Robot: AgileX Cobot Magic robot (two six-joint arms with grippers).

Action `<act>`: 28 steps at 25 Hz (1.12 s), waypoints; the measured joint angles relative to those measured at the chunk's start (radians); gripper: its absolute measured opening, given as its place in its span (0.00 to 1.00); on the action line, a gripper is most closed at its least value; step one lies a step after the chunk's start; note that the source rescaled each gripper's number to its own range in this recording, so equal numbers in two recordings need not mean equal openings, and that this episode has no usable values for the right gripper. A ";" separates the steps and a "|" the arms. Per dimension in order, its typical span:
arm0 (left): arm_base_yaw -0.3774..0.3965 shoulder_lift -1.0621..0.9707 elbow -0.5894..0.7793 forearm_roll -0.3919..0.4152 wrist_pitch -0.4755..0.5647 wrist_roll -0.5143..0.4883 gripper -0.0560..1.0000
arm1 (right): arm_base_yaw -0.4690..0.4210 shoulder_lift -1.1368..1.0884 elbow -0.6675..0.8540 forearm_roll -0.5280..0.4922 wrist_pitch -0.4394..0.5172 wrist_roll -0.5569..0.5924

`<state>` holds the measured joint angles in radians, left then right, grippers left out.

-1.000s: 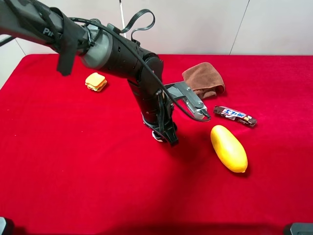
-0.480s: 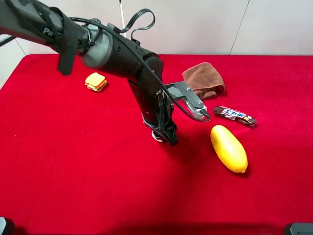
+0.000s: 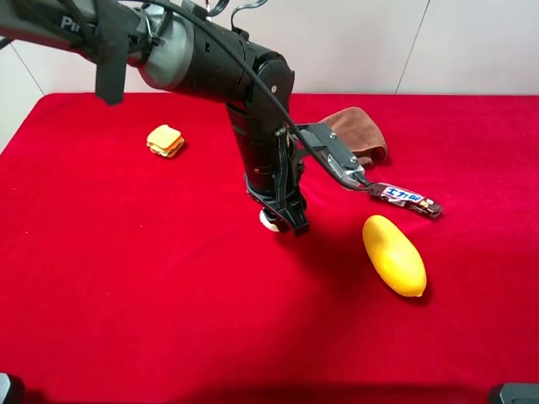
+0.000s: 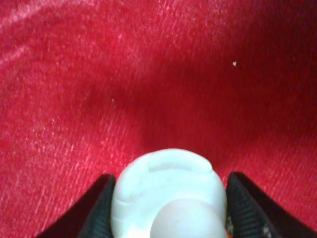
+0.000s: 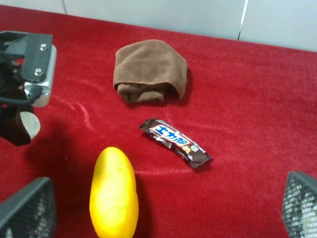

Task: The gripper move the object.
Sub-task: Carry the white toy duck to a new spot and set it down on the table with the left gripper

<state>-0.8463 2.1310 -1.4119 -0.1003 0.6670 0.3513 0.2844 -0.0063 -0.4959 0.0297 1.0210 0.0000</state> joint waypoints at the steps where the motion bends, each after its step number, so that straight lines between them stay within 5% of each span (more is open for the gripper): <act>1: 0.000 -0.003 0.000 0.007 0.006 -0.002 0.10 | 0.000 0.000 0.000 0.000 0.000 0.000; 12: 0.028 -0.109 0.020 0.084 0.131 -0.094 0.10 | 0.000 0.000 0.000 0.000 -0.001 0.000; 28: 0.164 -0.294 0.282 0.100 0.075 -0.170 0.08 | 0.000 0.000 0.000 0.000 -0.001 0.000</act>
<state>-0.6825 1.8370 -1.1297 0.0000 0.7418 0.1811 0.2844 -0.0063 -0.4959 0.0297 1.0199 0.0000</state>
